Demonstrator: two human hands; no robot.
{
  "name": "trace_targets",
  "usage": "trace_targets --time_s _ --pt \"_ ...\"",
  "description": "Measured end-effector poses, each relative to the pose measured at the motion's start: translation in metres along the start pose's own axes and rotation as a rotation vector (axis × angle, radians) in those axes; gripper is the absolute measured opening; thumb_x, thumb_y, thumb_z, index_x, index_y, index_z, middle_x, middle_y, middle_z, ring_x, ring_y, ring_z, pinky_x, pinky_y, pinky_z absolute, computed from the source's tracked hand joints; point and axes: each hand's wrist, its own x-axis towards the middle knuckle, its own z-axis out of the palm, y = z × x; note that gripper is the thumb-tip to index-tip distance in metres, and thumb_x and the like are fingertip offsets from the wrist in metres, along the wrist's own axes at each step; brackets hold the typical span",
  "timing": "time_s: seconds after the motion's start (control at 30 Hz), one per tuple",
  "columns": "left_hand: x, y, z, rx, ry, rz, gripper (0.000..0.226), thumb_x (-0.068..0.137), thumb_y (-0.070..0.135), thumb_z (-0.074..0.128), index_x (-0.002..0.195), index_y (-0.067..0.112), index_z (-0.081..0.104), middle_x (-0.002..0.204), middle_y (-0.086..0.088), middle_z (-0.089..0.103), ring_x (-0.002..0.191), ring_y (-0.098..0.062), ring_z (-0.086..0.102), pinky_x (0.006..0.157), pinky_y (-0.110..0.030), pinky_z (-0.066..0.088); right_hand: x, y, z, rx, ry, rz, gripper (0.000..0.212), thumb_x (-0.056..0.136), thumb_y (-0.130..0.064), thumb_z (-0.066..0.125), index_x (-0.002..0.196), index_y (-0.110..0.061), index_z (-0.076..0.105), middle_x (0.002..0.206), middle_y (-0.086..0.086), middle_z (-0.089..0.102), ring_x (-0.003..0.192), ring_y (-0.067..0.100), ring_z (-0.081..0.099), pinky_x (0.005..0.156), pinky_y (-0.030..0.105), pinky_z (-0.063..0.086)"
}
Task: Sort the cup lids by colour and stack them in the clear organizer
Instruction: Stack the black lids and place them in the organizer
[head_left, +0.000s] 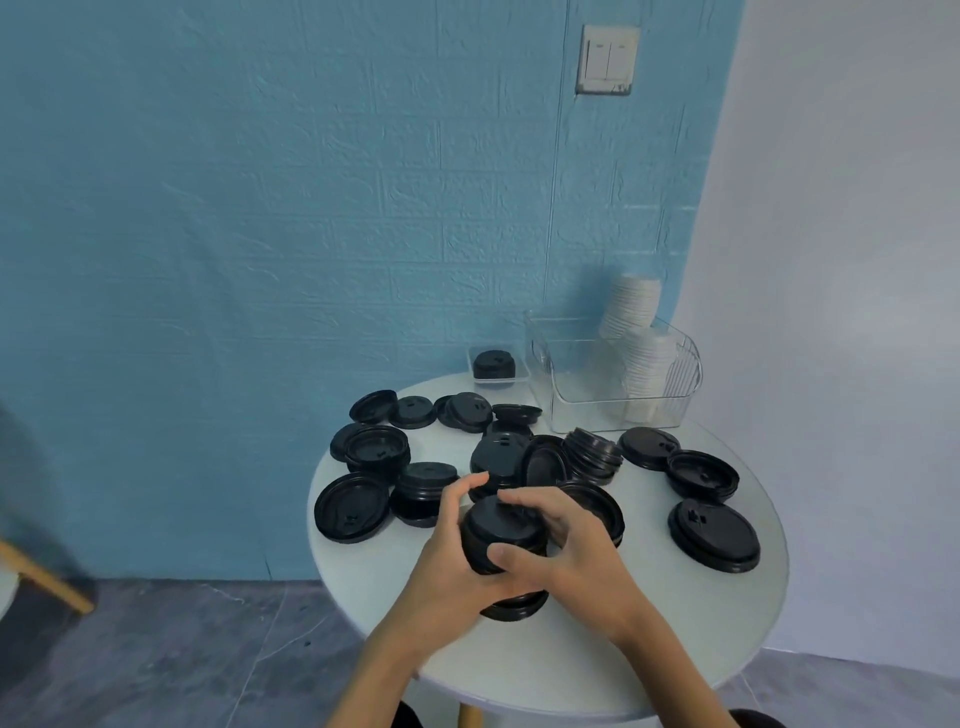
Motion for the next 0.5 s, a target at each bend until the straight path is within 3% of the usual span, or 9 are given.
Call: trace_targets --time_s 0.2,0.4,0.5 --pt "-0.001 0.002 0.001 0.055 -0.005 0.02 0.083 0.071 0.022 0.093 0.135 0.045 0.047 0.119 0.017 0.068 0.115 -0.006 0.066 0.096 -0.026 0.055 -0.006 -0.001 -0.004 -0.028 -0.038 0.032 0.049 0.08 -0.026 0.086 0.125 -0.031 0.068 0.124 -0.013 0.068 0.12 0.006 0.063 0.107 0.035 0.05" --pt "-0.003 0.007 0.0 0.078 -0.055 0.053 0.076 0.078 0.019 0.088 0.136 0.049 0.05 0.123 0.017 0.067 0.117 -0.006 0.065 0.098 -0.026 0.054 -0.008 -0.005 -0.007 -0.113 -0.087 0.009 0.047 0.08 -0.046 0.08 0.124 -0.04 0.066 0.125 -0.016 0.066 0.122 0.005 0.061 0.107 0.035 0.048" --pt "-0.004 0.009 -0.001 0.081 -0.057 0.051 0.066 0.079 0.018 0.087 0.128 0.05 0.056 0.122 0.015 0.068 0.117 -0.008 0.064 0.097 -0.024 0.052 -0.006 -0.014 -0.016 -0.231 -0.162 -0.018 0.043 0.083 -0.048 0.078 0.124 -0.041 0.066 0.125 -0.023 0.065 0.121 0.0 0.059 0.106 0.029 0.047"
